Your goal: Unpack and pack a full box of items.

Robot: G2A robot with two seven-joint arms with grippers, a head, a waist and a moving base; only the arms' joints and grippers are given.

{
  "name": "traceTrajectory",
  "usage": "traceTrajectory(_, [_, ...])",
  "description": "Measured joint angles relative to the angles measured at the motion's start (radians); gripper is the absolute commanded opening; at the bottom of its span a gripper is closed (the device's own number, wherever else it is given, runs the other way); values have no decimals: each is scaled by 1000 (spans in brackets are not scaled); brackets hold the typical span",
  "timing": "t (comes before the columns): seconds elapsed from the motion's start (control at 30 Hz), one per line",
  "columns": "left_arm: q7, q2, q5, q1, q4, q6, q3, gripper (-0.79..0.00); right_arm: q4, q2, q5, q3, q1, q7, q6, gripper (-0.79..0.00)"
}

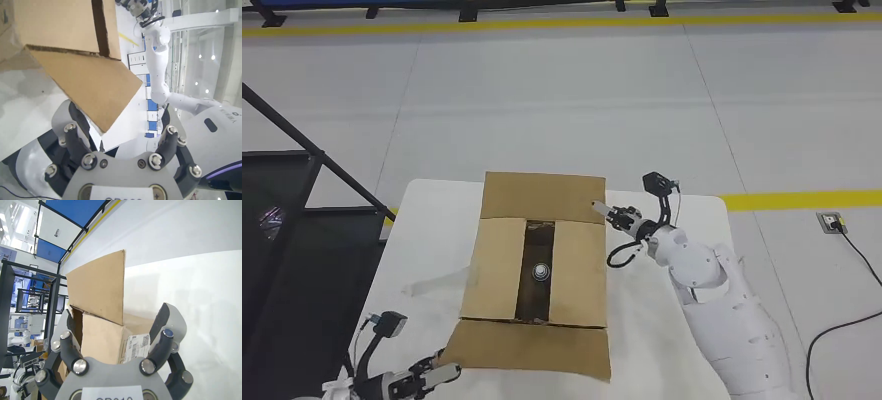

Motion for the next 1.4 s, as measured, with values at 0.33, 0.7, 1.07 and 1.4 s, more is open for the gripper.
traceTrajectory(0.33, [247,-6,-7,-35,-48,57,38,0,359,-33,171,-63,189,-19,-250,0])
traceTrajectory(0.7, [517,-15,228,-55,-78,69,130,0,489,-23,388,-20,249,160,-580,0])
traceTrajectory(1.07, [613,-19,344,-91,-63,106,207,0,288,35,706,38,149,509,-714,0])
traceTrajectory(1.4, [643,-21,403,-122,-36,120,265,0,133,106,778,-35,102,717,-486,0])
